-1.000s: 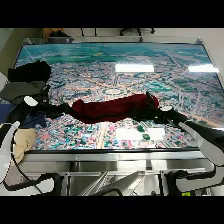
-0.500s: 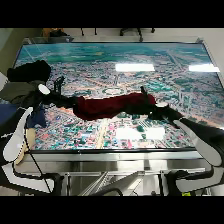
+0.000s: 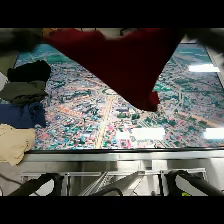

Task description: Fold the shirts.

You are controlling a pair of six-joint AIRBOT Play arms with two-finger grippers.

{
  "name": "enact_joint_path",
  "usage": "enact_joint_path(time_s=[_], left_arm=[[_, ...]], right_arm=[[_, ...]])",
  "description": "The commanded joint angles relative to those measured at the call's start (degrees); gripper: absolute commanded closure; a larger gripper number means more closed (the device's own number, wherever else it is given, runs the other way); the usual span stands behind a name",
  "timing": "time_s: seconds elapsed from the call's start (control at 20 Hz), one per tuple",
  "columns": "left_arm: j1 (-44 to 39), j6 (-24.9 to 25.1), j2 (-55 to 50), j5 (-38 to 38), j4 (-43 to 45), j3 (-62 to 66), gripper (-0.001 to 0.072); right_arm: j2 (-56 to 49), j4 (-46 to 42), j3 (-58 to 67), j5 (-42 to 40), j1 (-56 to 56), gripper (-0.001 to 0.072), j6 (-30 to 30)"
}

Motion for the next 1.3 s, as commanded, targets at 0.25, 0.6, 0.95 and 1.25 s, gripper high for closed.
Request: enact_joint_path(time_s=[0.25, 0.6, 0.95, 1.25], left_arm=[[2.08, -3.23, 20.46, 7.37, 0.22, 1.66, 0.0697], [-7.39, 0.72, 7.54, 10.95, -2.25, -16.83, 0.0696], [-6.67, 1.05, -20.15, 16.72, 1.14, -20.70, 0.0696], [-2.01, 1.09, -31.06, 15.78, 0.26, -20.70, 0.0696]], right_arm=[[0.98, -0.04, 21.70, 6.73, -15.63, 0.0696, 11.23], [-16.22, -4.44, 15.28, 23.61, -3.96, 0.0695, 14.10], [-42.49, -29.40, 11.82, 8.35, 9.70, 0.0692, 13.18], [-46.51, -30.36, 11.82, 16.28, 5.25, 0.0349, 17.51]])
